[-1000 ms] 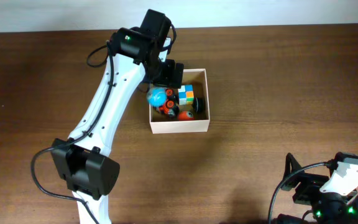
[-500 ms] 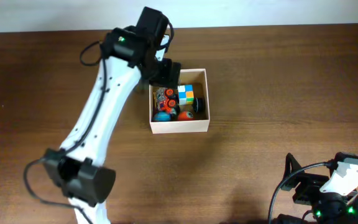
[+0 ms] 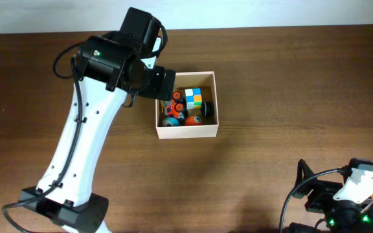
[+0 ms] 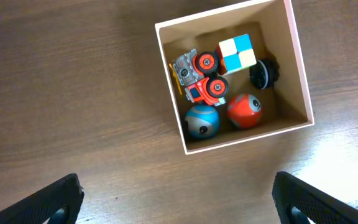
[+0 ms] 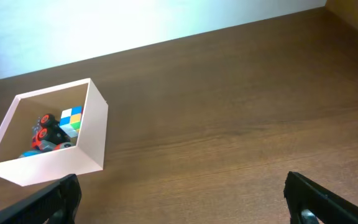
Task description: Pack container
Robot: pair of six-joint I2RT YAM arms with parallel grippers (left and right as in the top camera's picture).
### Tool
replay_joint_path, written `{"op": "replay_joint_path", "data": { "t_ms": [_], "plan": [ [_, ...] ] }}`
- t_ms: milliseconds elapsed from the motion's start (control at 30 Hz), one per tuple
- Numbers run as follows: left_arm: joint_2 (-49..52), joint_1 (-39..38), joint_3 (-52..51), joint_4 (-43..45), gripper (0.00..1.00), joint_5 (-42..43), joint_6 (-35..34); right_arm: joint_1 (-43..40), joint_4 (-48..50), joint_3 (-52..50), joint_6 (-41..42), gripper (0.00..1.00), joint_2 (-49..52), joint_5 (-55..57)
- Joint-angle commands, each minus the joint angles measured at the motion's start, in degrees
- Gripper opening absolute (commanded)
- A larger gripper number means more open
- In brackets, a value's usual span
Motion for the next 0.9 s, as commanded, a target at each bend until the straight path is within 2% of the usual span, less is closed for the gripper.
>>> {"op": "replay_joint_path", "data": {
  "t_ms": [0, 233, 433, 633, 867],
  "plan": [
    [-0.04, 0.15, 0.33, -0.28, 0.99, -0.83, 0.33, -0.46, 0.20, 0.70, -0.24, 0.99, -0.44, -0.50],
    [-0.04, 0.15, 0.33, -6.01, 0.99, -2.23, 0.42, -0.46, 0.20, 0.70, -0.24, 0.99, -0.44, -0.52],
    [-0.04, 0.15, 0.11, -2.01, 0.99, -4.85, 1.66, -0.46, 0.17, 0.70, -0.24, 0.99, -0.44, -0.50],
    [-0.31, 0.11, -4.24, 11.39, 0.99, -3.74, 12.13, -0.46, 0.20, 0.70, -0.24, 0.99, -0.44, -0.50],
    [-7.30, 0.55, -17.59, 30.75, 0.99, -3.76, 17.46, -0.46, 0.17, 0.70, -0.24, 0.99, -0.44, -0.52]
  ]
}}
